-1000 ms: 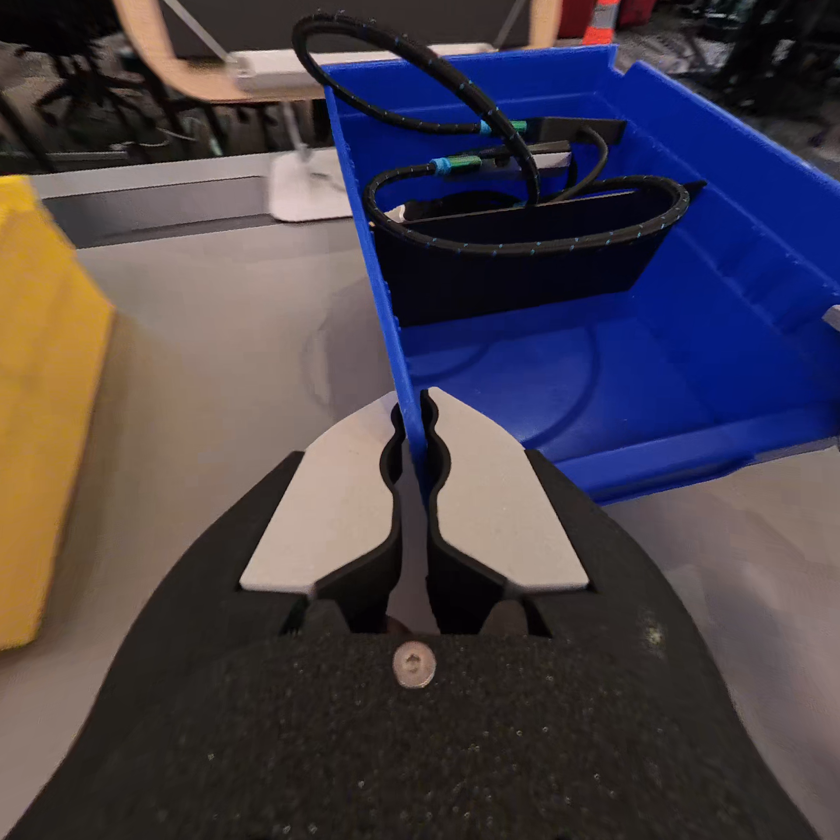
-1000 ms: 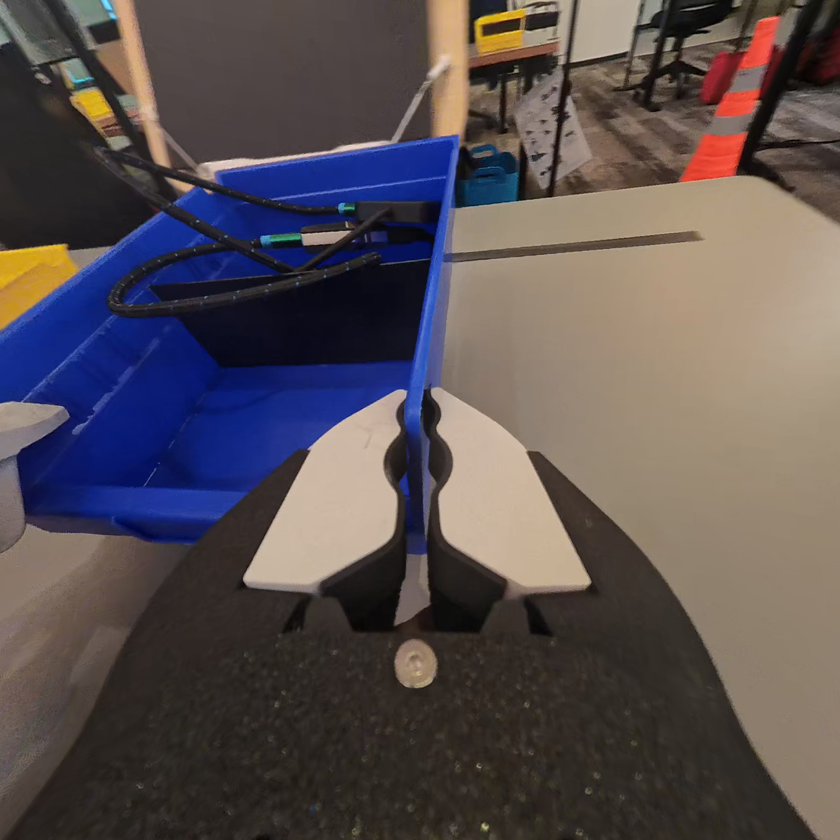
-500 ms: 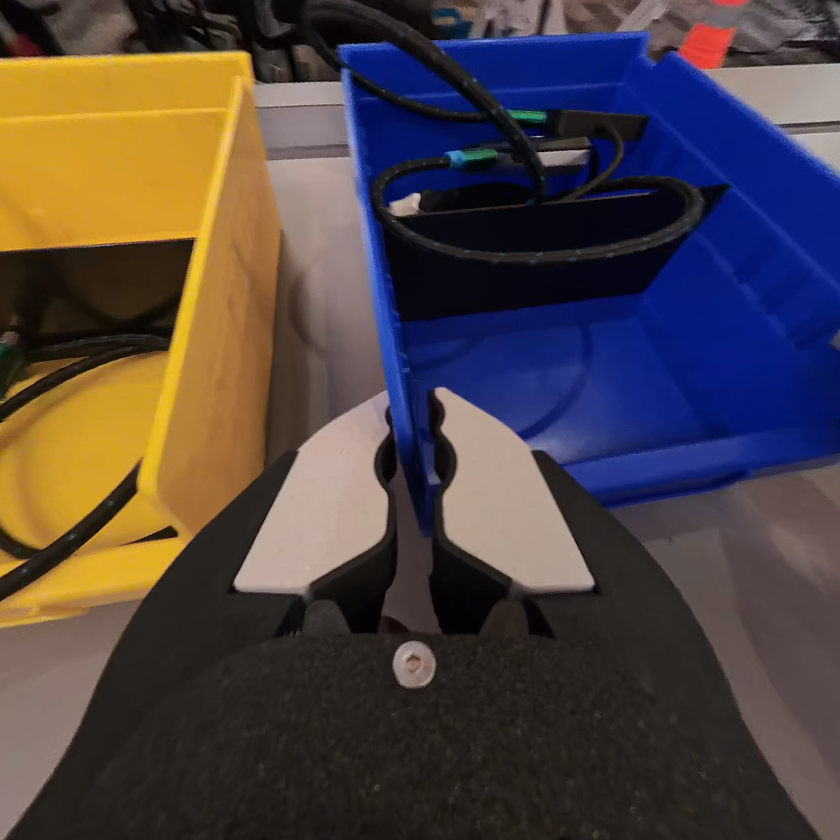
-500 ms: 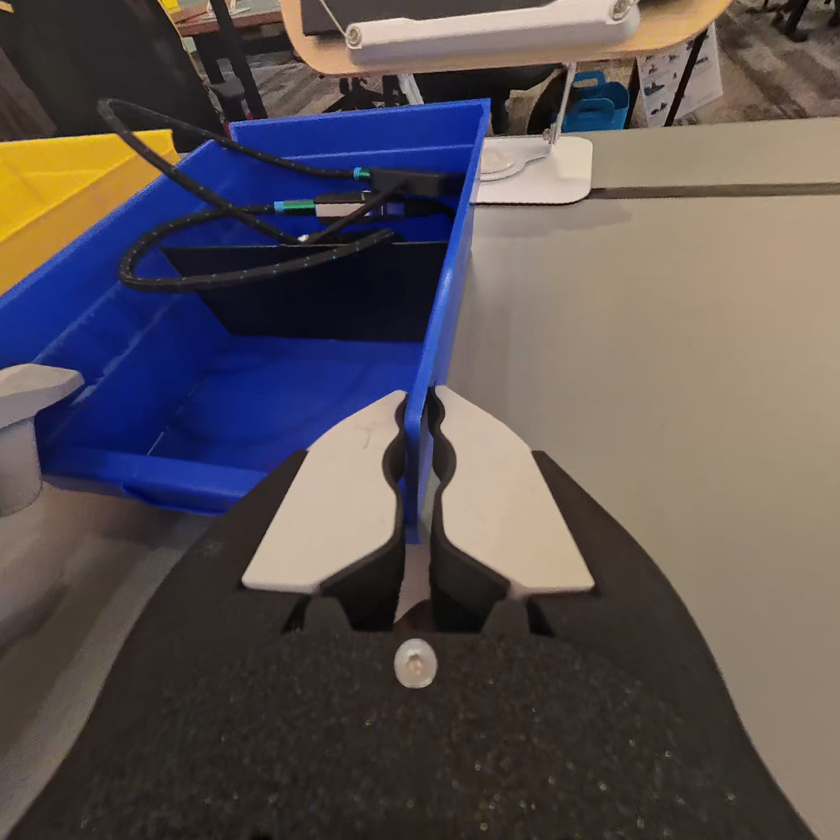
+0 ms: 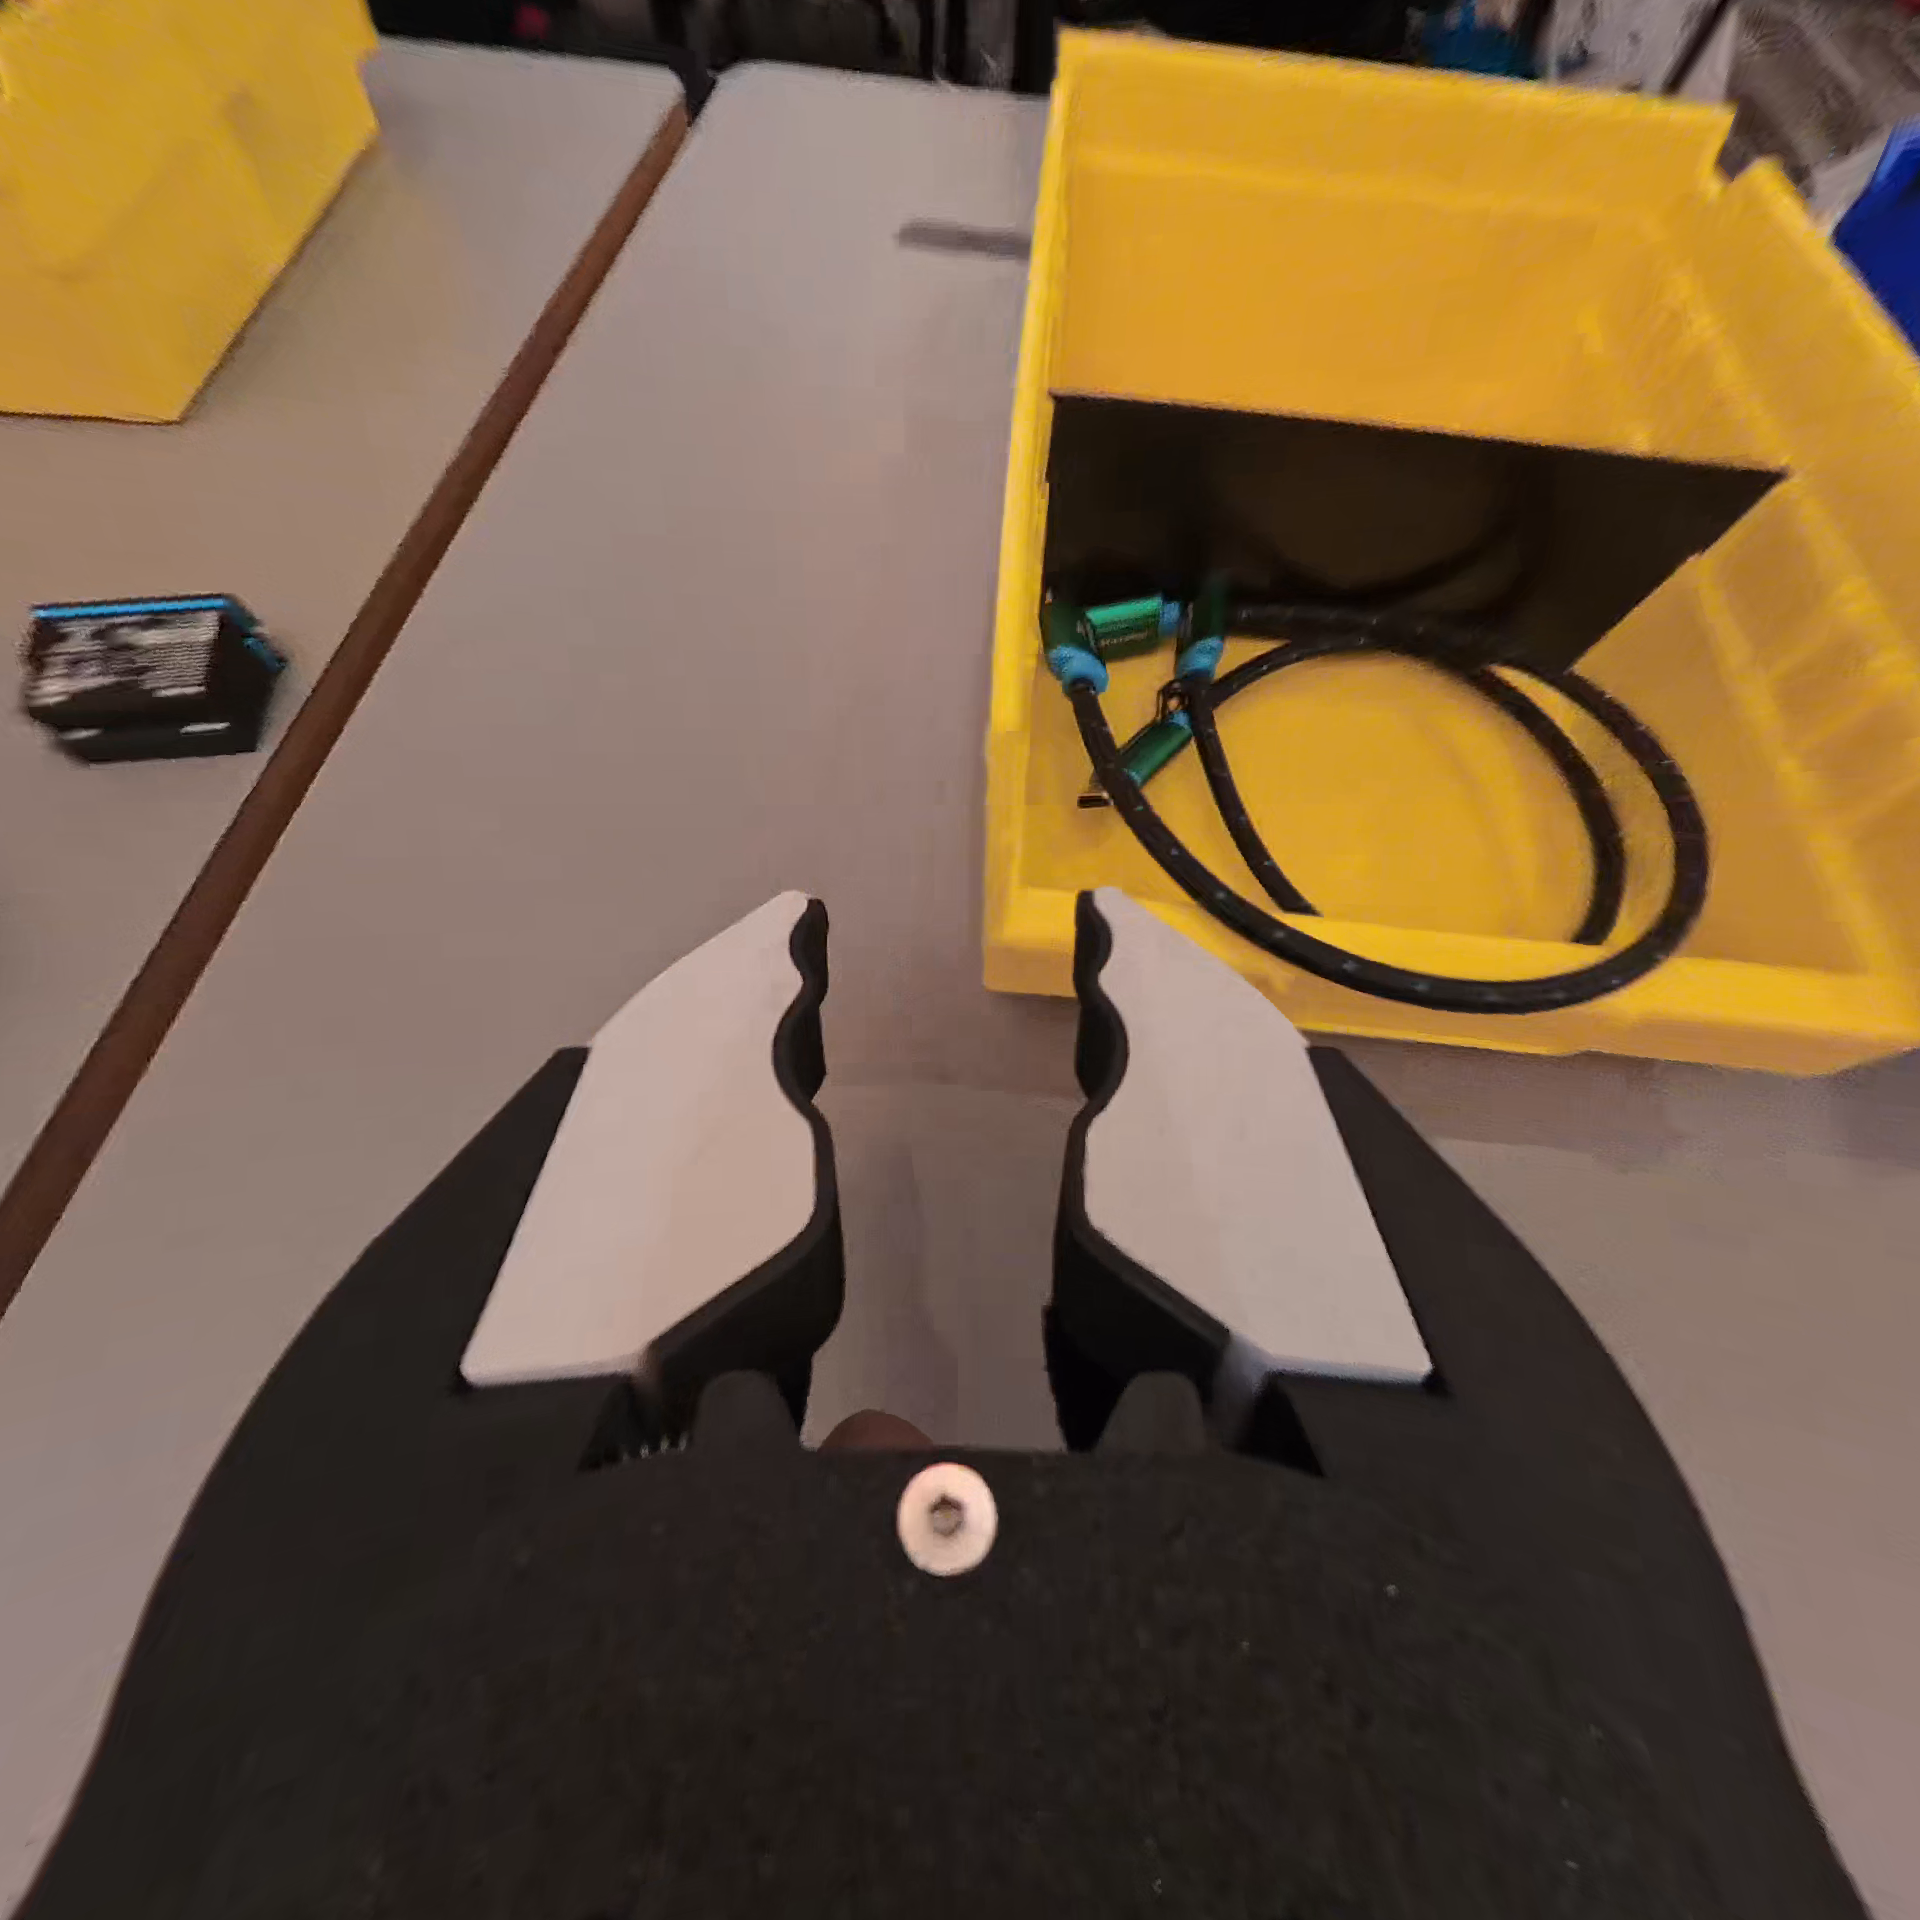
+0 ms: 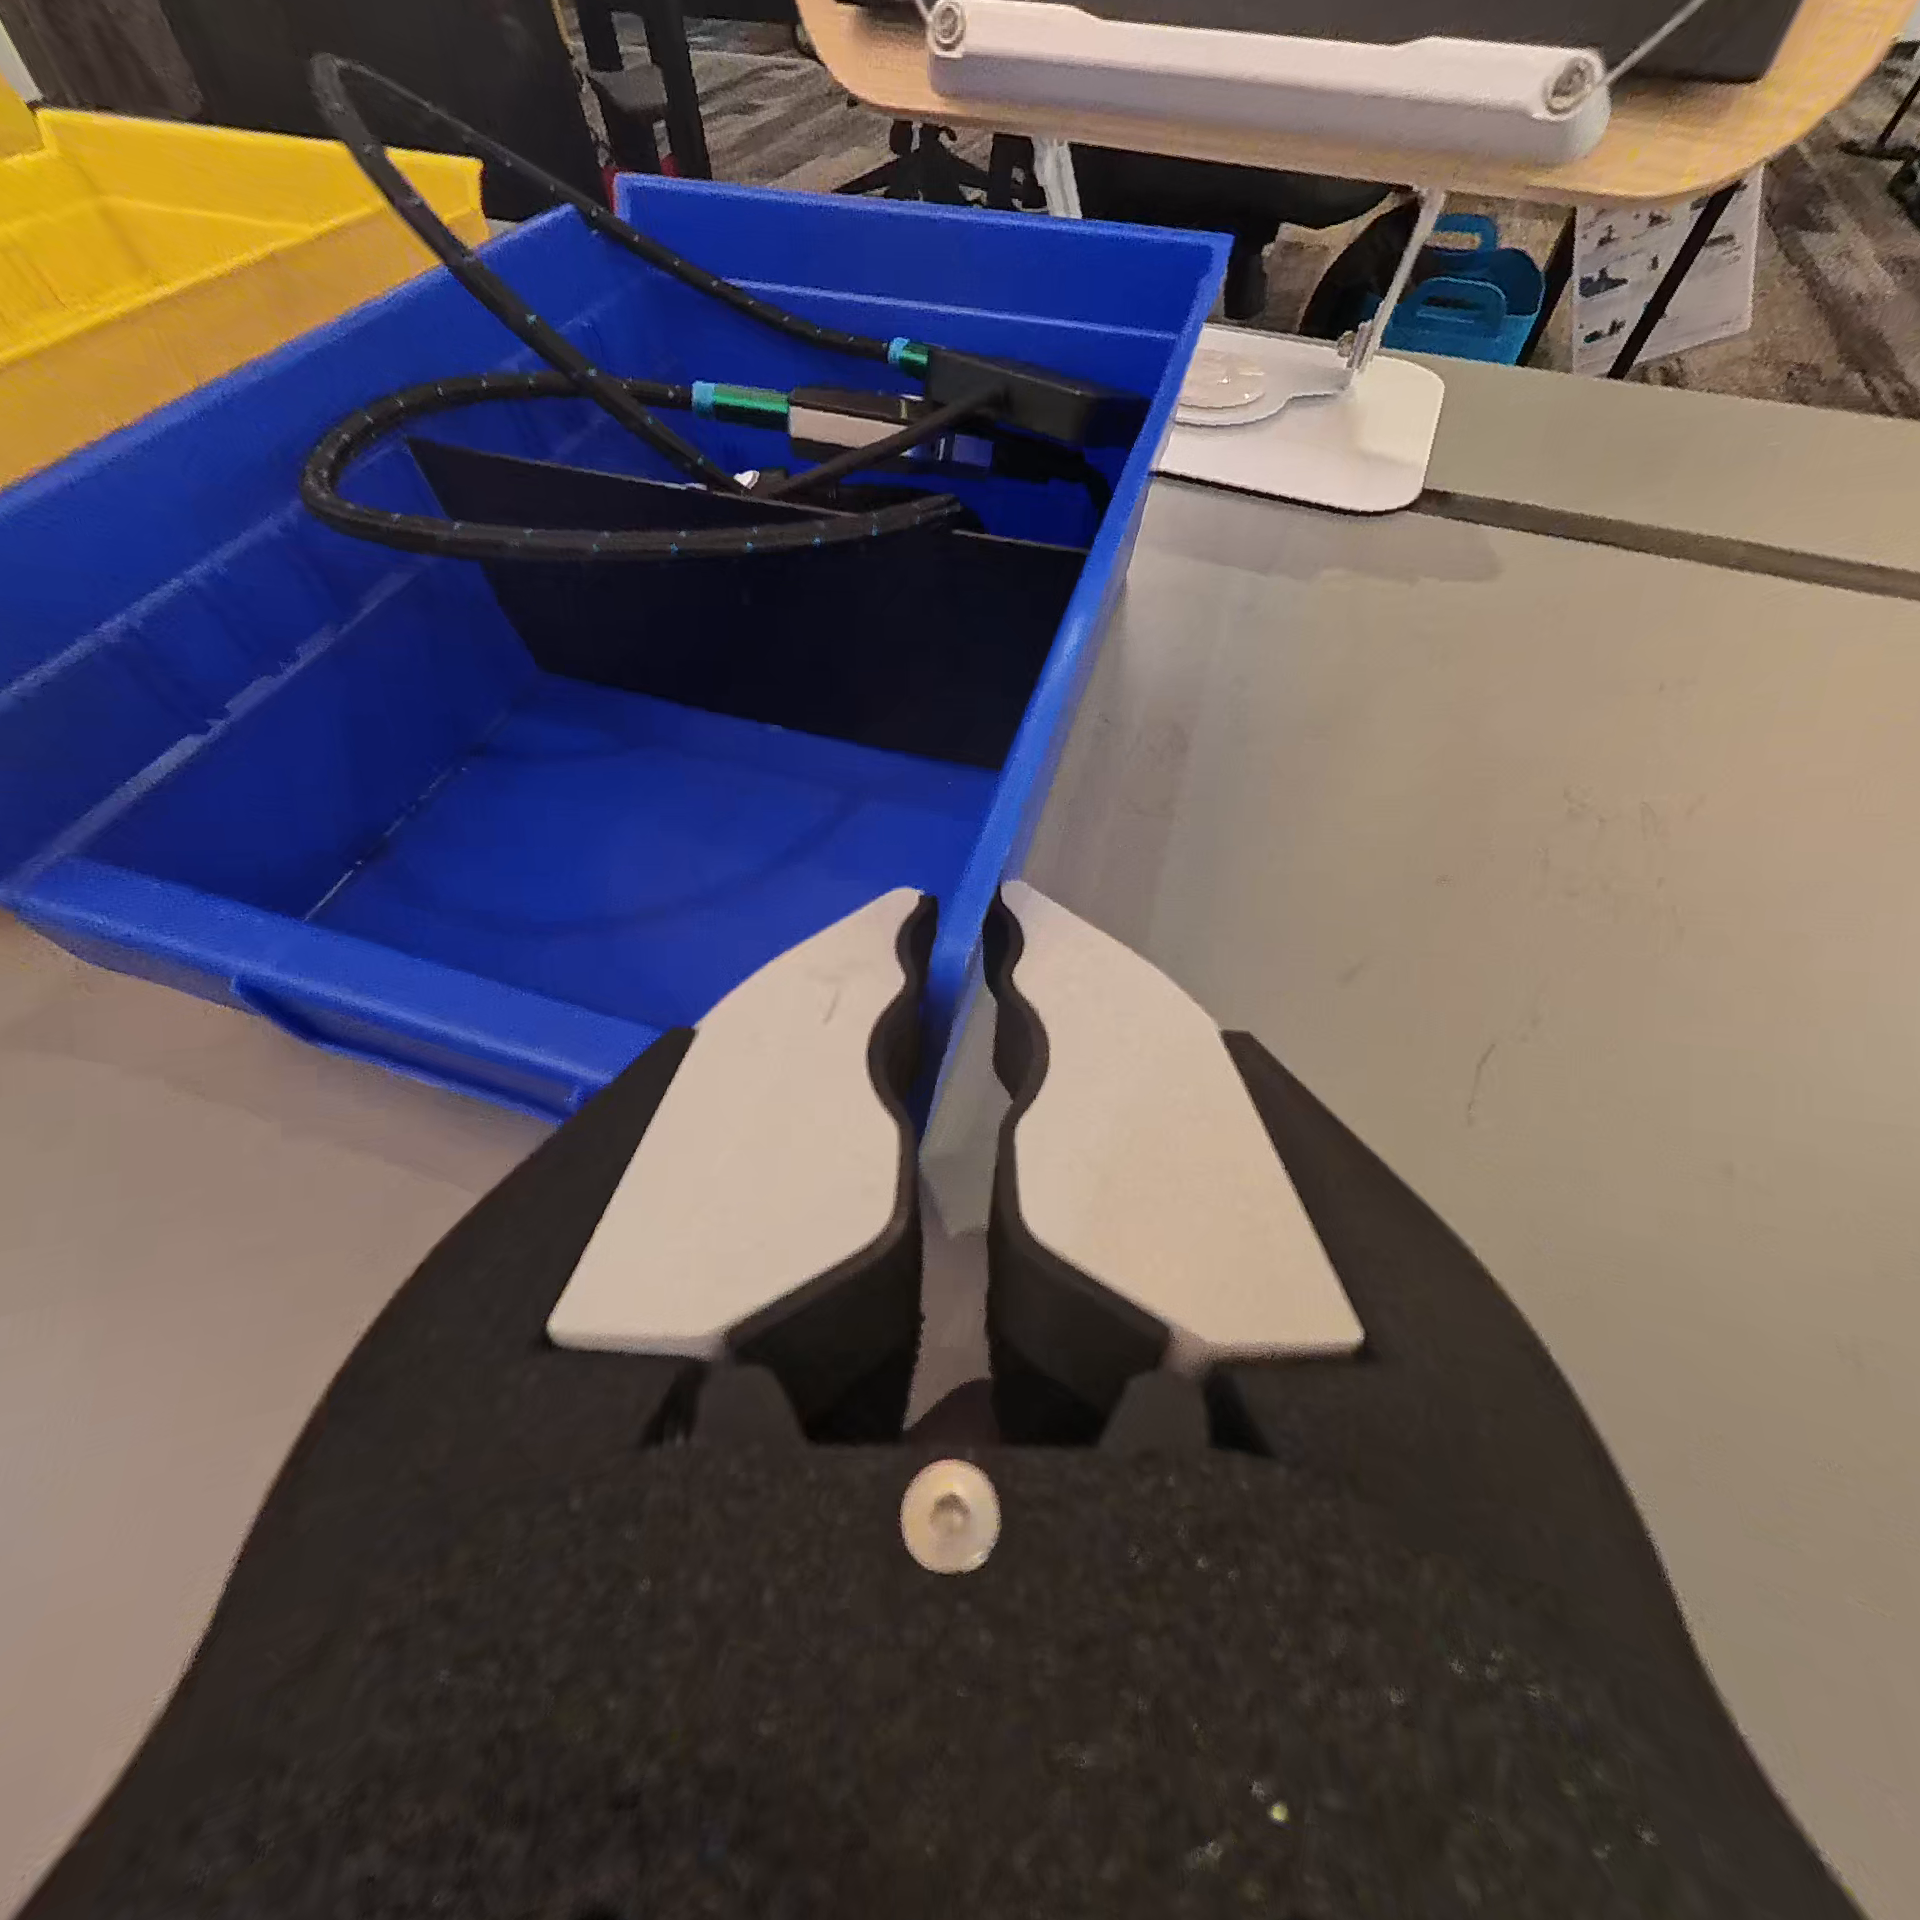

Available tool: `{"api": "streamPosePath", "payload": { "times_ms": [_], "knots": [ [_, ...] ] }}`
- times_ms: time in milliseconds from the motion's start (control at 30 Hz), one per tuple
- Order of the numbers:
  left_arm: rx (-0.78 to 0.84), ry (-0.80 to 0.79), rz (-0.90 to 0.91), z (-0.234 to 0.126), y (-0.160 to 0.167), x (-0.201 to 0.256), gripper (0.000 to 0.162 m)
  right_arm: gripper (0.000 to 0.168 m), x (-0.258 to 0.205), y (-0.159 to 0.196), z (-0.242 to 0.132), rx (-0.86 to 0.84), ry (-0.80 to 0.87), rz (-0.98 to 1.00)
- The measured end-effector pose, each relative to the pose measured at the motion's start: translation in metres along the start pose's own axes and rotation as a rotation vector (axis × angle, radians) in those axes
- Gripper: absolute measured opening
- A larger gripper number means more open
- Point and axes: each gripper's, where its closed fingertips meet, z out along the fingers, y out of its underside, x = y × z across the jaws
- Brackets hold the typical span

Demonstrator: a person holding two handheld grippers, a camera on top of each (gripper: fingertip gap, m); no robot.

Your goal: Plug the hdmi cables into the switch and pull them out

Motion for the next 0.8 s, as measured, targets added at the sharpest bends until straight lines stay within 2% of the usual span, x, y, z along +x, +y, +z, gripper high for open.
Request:
{"api": "streamPosePath", "payload": {
  "times_ms": [100, 200, 233, 300, 467, 600, 700, 800],
  "knots": [
    [0.024, 0.085, 0.076, 0.021, -0.017, 0.009, 0.04, 0.009, 0.001, 0.001, 0.0, -0.01, 0.016, -0.1],
    [-0.033, 0.139, 0.116, 0.044, -0.014, 0.013, 0.01, 0.009, -0.001, 0.001, 0.0, -0.033, -0.002, -0.077],
    [-0.035, 0.151, 0.115, 0.047, -0.013, 0.013, 0.004, 0.009, -0.002, 0.001, 0.001, -0.039, -0.016, -0.056],
    [-0.044, 0.129, 0.087, 0.041, -0.01, 0.006, 0.003, 0.009, -0.004, 0.001, 0.001, -0.043, -0.009, -0.098],
    [-0.011, 0.015, -0.039, -0.018, 0.023, -0.03, 0.003, 0.009, -0.024, -0.001, 0.004, -0.013, -0.032, -0.128],
    [-0.002, -0.139, -0.121, -0.08, 0.06, -0.056, 0.003, 0.007, -0.052, -0.007, 0.017, -0.003, -0.038, -0.036],
    [0.007, -0.235, -0.171, -0.119, 0.083, -0.064, 0.003, 0.007, -0.087, -0.014, 0.033, 0.006, -0.04, 0.013],
    [0.022, -0.29, -0.249, -0.149, 0.1, -0.069, 0.002, 0.016, -0.139, -0.021, 0.048, 0.018, -0.137, -0.028]
  ]
}}
